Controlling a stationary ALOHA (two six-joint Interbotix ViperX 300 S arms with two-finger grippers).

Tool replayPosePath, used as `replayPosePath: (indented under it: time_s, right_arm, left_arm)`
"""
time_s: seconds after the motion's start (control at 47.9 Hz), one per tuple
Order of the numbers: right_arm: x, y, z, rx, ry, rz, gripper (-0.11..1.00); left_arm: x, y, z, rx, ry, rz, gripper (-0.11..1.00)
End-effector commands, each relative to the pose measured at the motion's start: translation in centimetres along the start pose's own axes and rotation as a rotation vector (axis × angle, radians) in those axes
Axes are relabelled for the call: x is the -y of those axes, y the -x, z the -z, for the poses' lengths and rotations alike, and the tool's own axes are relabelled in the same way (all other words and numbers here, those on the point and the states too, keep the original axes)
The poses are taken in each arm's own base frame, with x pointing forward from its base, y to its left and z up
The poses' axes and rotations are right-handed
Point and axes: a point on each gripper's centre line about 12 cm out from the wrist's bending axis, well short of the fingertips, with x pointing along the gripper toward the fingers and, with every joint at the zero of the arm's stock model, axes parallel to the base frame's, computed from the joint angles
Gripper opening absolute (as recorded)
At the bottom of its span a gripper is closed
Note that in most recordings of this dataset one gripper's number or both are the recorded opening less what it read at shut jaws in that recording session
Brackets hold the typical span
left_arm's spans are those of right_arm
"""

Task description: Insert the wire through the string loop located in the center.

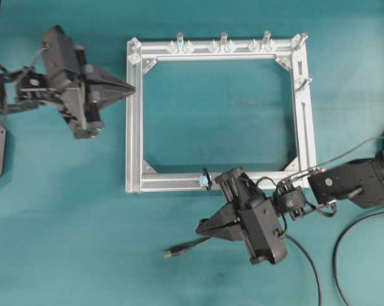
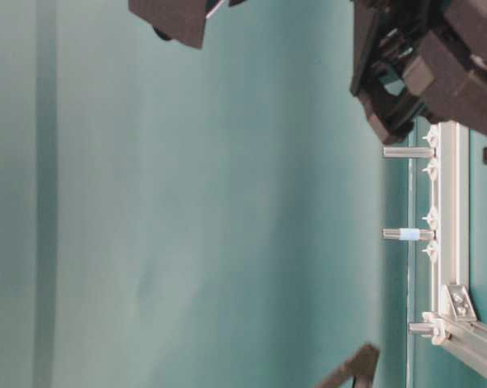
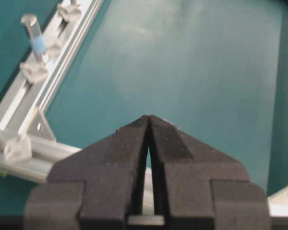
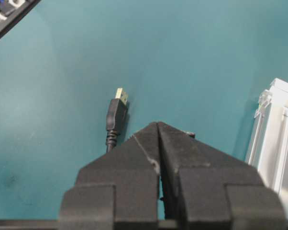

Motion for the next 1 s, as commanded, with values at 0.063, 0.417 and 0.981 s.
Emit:
replayPosePath:
  time_s: [0.063,0.417,0.981]
  right_arm:
    - [-0.3,-0.3,-1.1,0.031,0.005,-0.009,0.0]
    - [-0.5,-0.3,-1.0,0.024,0.007,-0.013,0.46]
    - [-1.1,-2.0,0.2,0.0,-0.033,-0.029,0.56]
  left_arm:
    - [0.1,1.8,-0.6,0.032,0.002,0.008,0.03]
    - [0.1,3.6,-0.1,0.046,0.002,0.012,0.18]
    - [0.0,4.8,1.0,0.049,-0.006,0.013,0.18]
